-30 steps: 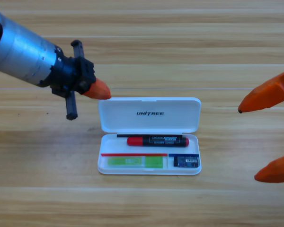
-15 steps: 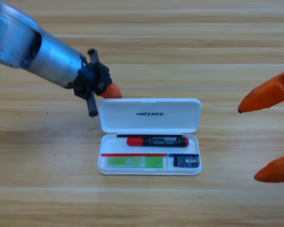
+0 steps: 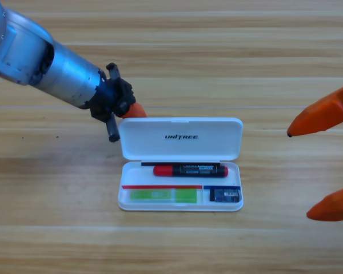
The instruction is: Clean up eraser and pencils
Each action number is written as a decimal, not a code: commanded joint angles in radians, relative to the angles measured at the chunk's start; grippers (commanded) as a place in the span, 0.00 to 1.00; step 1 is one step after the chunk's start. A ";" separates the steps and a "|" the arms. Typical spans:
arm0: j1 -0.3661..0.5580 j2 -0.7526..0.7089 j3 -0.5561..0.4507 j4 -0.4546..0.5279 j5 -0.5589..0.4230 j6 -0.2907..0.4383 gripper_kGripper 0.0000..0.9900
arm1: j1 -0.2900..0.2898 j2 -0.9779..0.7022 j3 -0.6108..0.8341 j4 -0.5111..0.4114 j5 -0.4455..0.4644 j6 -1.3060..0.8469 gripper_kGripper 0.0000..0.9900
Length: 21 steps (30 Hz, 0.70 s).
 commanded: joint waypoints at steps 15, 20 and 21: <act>-0.051 -0.095 0.073 0.063 -0.006 0.010 0.00 | -0.024 0.053 0.021 -0.011 0.021 0.011 0.95; -0.057 -0.104 0.090 0.057 -0.001 0.015 0.00 | -0.023 0.065 0.021 -0.010 0.028 0.011 0.95; -0.057 -0.106 0.093 0.056 -0.001 0.015 0.00 | -0.024 0.067 0.021 -0.010 0.030 0.011 0.95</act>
